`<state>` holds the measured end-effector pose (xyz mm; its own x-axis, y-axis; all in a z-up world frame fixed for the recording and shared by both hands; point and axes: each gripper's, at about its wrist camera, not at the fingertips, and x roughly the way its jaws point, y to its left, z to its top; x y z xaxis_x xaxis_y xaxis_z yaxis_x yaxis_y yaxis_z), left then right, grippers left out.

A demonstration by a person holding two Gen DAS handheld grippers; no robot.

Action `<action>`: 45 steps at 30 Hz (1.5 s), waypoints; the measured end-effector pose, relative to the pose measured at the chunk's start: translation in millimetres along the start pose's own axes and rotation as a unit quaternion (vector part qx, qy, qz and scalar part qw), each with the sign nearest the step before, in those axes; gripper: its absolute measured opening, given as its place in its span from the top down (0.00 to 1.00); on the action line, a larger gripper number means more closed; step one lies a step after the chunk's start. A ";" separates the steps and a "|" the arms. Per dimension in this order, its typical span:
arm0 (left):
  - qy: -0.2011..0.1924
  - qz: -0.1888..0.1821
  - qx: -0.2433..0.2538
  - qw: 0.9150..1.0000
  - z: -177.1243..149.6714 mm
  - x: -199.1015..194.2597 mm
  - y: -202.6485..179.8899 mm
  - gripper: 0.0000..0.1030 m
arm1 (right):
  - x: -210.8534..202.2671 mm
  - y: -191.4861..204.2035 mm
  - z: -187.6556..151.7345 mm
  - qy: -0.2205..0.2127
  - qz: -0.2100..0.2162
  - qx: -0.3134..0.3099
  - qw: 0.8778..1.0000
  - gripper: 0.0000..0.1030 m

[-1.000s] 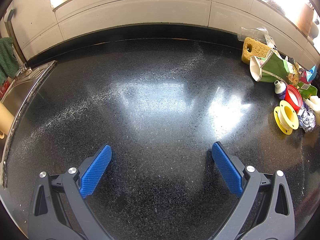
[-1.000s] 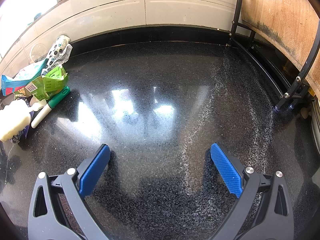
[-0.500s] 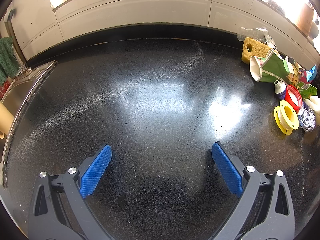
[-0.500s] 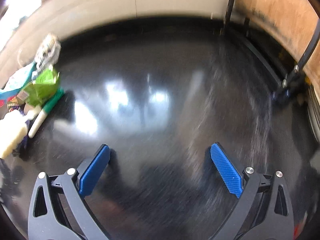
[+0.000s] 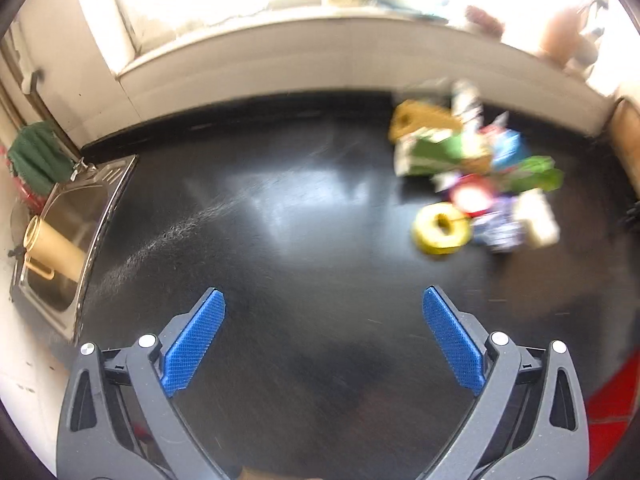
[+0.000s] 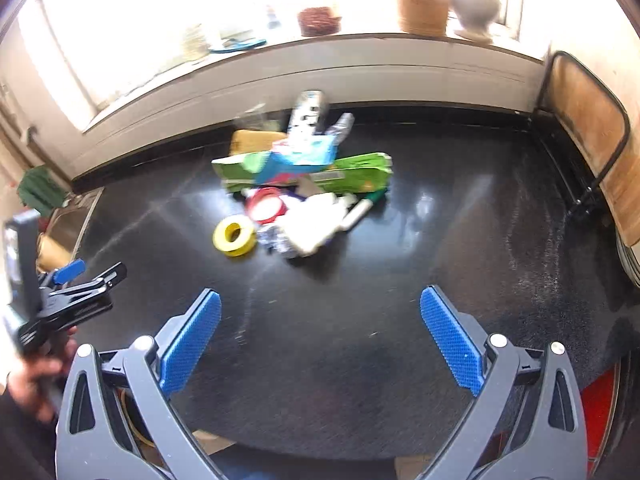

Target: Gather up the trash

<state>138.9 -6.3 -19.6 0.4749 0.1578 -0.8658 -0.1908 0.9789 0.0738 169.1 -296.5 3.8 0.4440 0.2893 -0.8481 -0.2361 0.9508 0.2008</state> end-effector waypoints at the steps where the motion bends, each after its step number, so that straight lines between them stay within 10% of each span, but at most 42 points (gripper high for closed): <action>1: 0.002 -0.005 -0.001 1.000 0.8 -10.1 -7.2 0.06 | -2.6 4.6 -0.6 0.000 0.002 -0.005 1.000 0.06; 11: -0.003 -0.041 0.009 0.999 7.5 -54.9 -57.2 0.06 | -16.6 11.1 9.9 -0.003 -0.021 -0.035 0.999 0.06; 45: 0.018 -0.026 -0.001 0.999 17.9 -25.9 -64.5 0.06 | -1.1 3.0 30.4 0.015 0.011 -0.018 1.000 0.06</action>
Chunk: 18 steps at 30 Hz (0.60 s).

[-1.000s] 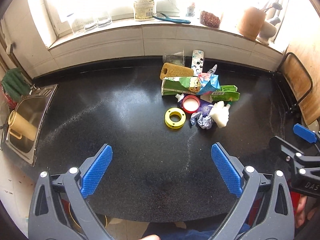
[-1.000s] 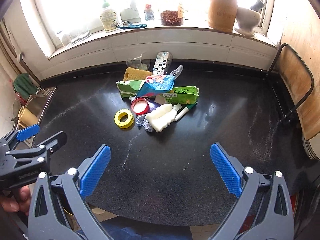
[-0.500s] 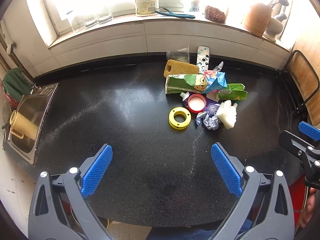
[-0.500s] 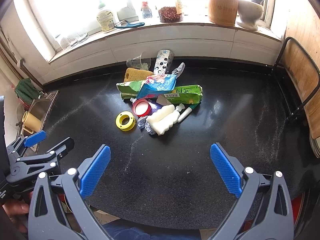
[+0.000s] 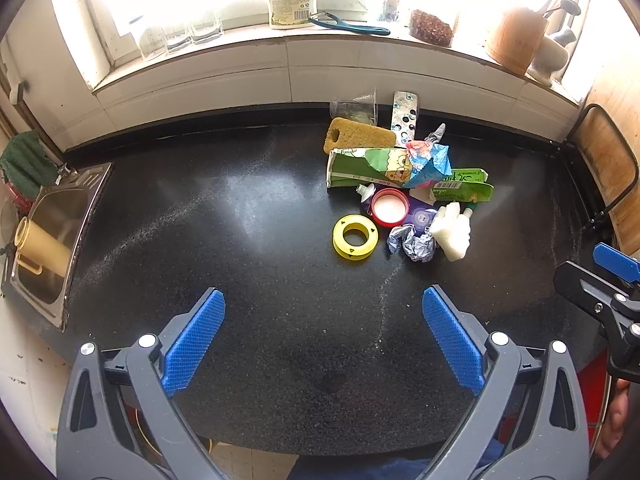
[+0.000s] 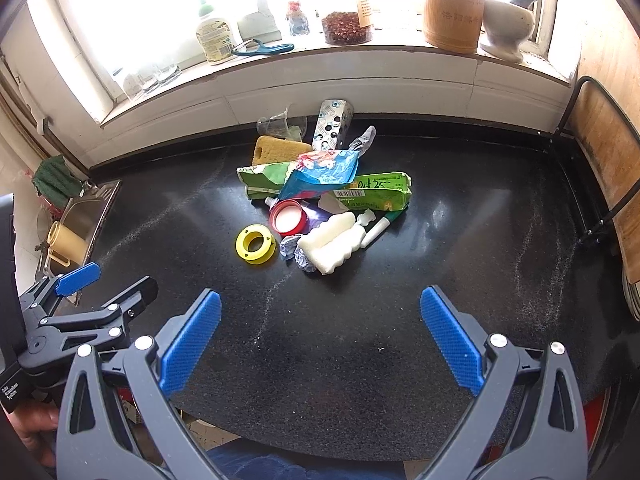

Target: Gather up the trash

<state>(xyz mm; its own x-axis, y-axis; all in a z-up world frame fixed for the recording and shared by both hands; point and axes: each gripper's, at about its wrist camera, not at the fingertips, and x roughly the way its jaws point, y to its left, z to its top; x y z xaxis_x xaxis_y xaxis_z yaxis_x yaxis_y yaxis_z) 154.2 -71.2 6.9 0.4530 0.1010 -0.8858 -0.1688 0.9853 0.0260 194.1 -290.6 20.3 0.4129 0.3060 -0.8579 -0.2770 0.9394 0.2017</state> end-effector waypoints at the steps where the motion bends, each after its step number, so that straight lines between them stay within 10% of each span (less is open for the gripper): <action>1: 0.001 0.000 0.000 1.000 -0.2 0.4 0.3 0.06 | 0.1 0.0 0.0 0.000 0.001 0.000 1.000 0.06; 18: 0.005 0.000 -0.001 1.000 -2.2 -0.7 4.9 0.06 | -1.5 2.6 0.5 0.000 0.004 0.004 1.000 0.06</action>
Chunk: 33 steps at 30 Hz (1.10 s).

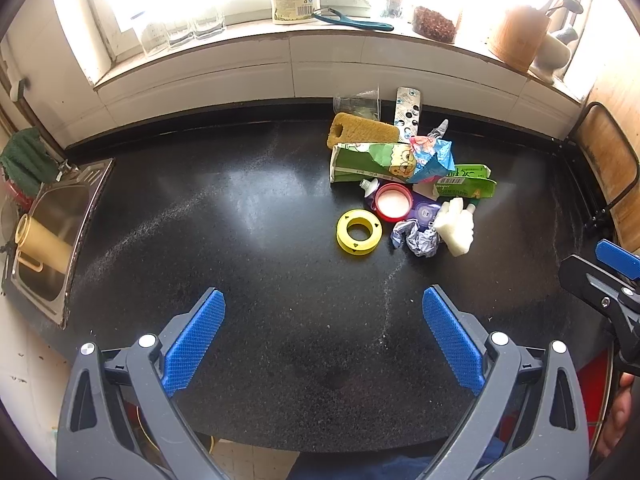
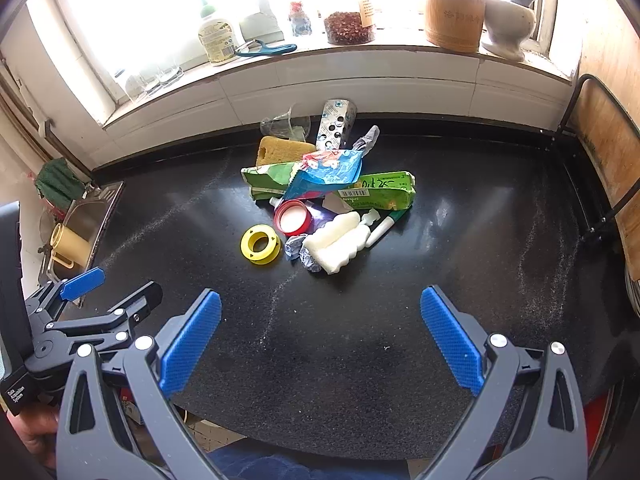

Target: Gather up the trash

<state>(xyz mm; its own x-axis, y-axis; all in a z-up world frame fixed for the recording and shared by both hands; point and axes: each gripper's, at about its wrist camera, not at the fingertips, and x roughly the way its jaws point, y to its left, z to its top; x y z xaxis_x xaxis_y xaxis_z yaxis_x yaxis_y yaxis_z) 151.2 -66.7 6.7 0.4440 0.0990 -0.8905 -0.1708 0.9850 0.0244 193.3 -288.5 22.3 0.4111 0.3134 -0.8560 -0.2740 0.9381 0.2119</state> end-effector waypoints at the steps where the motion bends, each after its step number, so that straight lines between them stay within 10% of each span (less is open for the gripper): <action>1: 0.000 0.000 0.000 1.000 -0.1 0.0 0.1 0.06 | -0.4 0.5 -0.5 0.000 0.000 0.001 1.000 0.06; 33: -0.005 0.003 0.007 1.000 3.3 -2.4 -2.1 0.06 | -2.1 2.1 3.1 -0.004 -0.005 -0.002 1.000 0.06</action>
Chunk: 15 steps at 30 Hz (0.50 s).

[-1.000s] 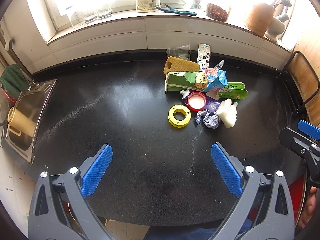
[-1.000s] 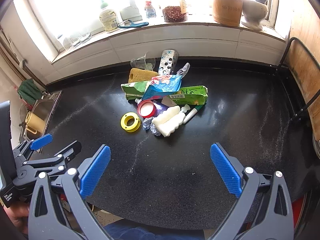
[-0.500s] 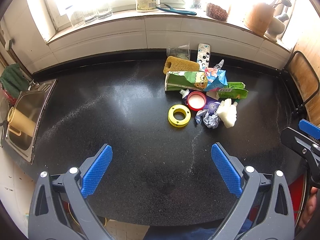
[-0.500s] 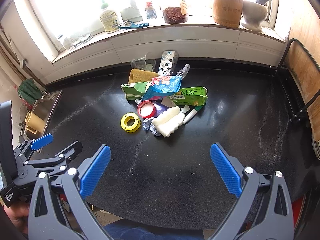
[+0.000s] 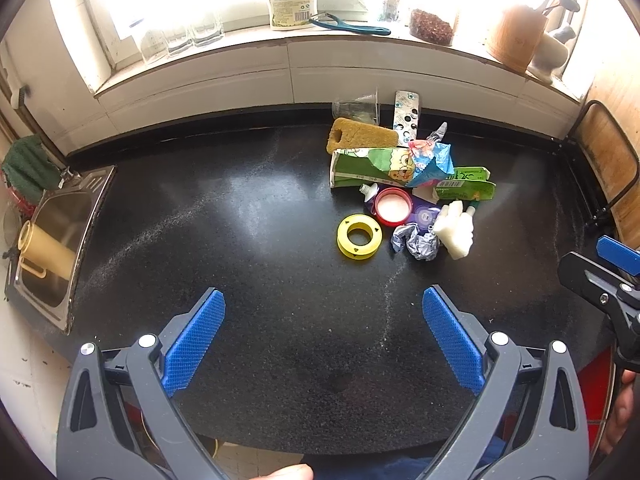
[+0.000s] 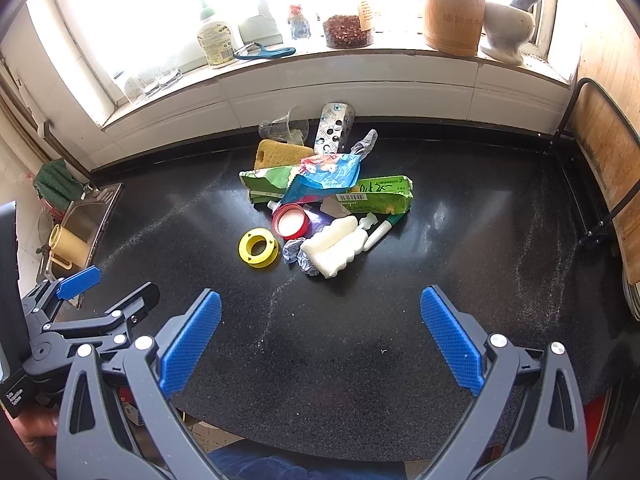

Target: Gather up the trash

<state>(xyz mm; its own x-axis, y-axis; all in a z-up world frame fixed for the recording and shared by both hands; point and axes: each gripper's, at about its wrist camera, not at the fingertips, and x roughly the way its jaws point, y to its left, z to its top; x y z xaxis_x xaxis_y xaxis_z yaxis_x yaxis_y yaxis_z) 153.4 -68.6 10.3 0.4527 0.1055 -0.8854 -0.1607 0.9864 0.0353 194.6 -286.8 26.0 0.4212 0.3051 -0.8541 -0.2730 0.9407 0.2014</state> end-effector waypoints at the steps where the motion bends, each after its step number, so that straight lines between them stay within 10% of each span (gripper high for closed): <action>1: 0.001 -0.004 -0.001 1.000 0.0 0.3 0.8 0.06 | -0.2 -0.4 -0.3 0.000 0.000 0.000 1.000 0.06; 15: -0.017 0.007 0.002 1.000 1.5 -8.0 3.5 0.06 | -1.9 1.5 0.0 -0.004 0.001 0.000 1.000 0.06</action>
<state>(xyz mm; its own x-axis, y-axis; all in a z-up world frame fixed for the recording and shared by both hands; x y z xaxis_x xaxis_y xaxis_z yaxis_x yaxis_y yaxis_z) 150.4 -65.8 18.2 0.4796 0.1234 -0.8688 -0.1638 0.9852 0.0495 193.4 -285.9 27.9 0.4265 0.3087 -0.8502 -0.2745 0.9398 0.2036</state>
